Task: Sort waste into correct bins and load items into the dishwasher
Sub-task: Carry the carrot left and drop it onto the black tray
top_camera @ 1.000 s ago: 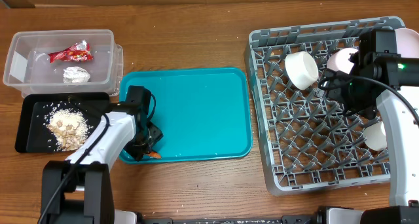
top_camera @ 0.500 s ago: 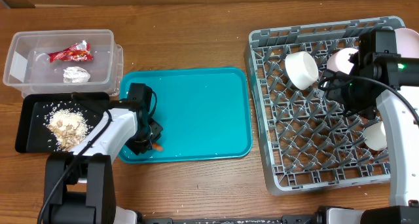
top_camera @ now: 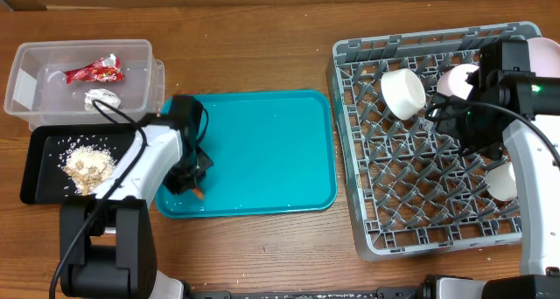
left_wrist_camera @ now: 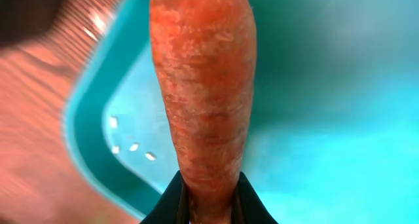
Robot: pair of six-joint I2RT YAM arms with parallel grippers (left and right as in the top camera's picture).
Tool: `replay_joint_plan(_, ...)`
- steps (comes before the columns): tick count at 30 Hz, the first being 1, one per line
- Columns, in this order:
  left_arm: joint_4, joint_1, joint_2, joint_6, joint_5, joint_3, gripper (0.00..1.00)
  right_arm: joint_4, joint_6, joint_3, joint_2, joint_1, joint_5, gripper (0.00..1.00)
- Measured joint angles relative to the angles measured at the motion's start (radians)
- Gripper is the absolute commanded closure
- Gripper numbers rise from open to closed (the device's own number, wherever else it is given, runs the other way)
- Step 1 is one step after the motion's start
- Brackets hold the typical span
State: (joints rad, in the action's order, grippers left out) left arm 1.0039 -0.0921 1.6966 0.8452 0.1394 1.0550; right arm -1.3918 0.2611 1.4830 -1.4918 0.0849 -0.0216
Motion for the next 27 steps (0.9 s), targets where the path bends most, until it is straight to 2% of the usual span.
replay_joint_plan(7, 0.142, 0.027, 0.000, -0.008, 0.068, 0.162, 0.96, -0.002, 0.001, 0.000, 0.000, 0.000, 0.000, 0.00)
replay_joint_plan(14, 0.174, 0.194, -0.001, -0.010, 0.091, 0.179, 0.96, -0.005, 0.000, 0.000, 0.000, 0.000, 0.000, 0.00)
replay_joint_plan(19, 0.110, 0.335, -0.001, -0.052, 0.100, 0.180, 0.95, -0.003, 0.000, 0.000, 0.000, 0.000, 0.000, 0.00)
replay_joint_plan(27, -0.072, 0.475, -0.001, -0.140, 0.112, 0.180, 0.93, 0.016, 0.000, 0.000, 0.000, 0.000, 0.000, 0.00)
